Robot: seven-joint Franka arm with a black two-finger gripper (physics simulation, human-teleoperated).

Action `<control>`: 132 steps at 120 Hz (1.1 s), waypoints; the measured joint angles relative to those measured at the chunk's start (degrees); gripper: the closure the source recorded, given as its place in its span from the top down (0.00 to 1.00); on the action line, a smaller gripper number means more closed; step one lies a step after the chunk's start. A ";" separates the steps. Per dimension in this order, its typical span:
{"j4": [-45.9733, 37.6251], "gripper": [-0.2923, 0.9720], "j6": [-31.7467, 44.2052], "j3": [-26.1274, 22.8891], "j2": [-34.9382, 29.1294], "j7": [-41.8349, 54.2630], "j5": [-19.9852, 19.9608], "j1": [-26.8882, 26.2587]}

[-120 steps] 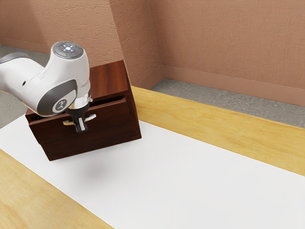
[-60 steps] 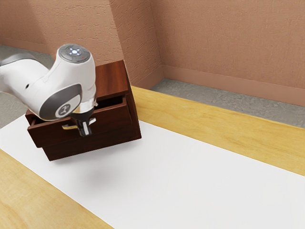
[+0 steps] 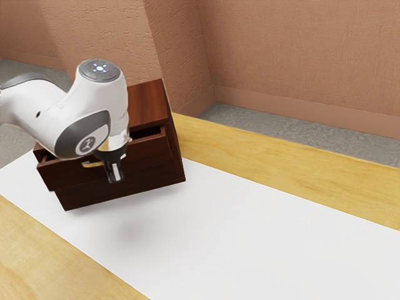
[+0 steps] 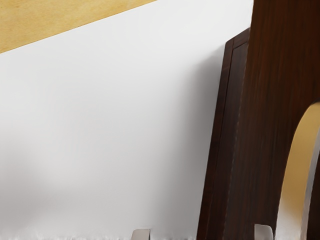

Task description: Pull the drawer handle with one arm to open the drawer

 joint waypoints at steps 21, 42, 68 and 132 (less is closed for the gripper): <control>0.19 0.15 -0.94 -1.80 -0.50 0.61 -1.58 1.96; 0.27 0.15 -1.32 -6.07 -0.89 0.37 -2.68 6.15; 0.38 0.18 -0.98 -9.82 -1.07 -0.75 -4.40 9.16; 15.60 0.66 -7.50 4.83 -2.24 4.94 -18.29 -17.65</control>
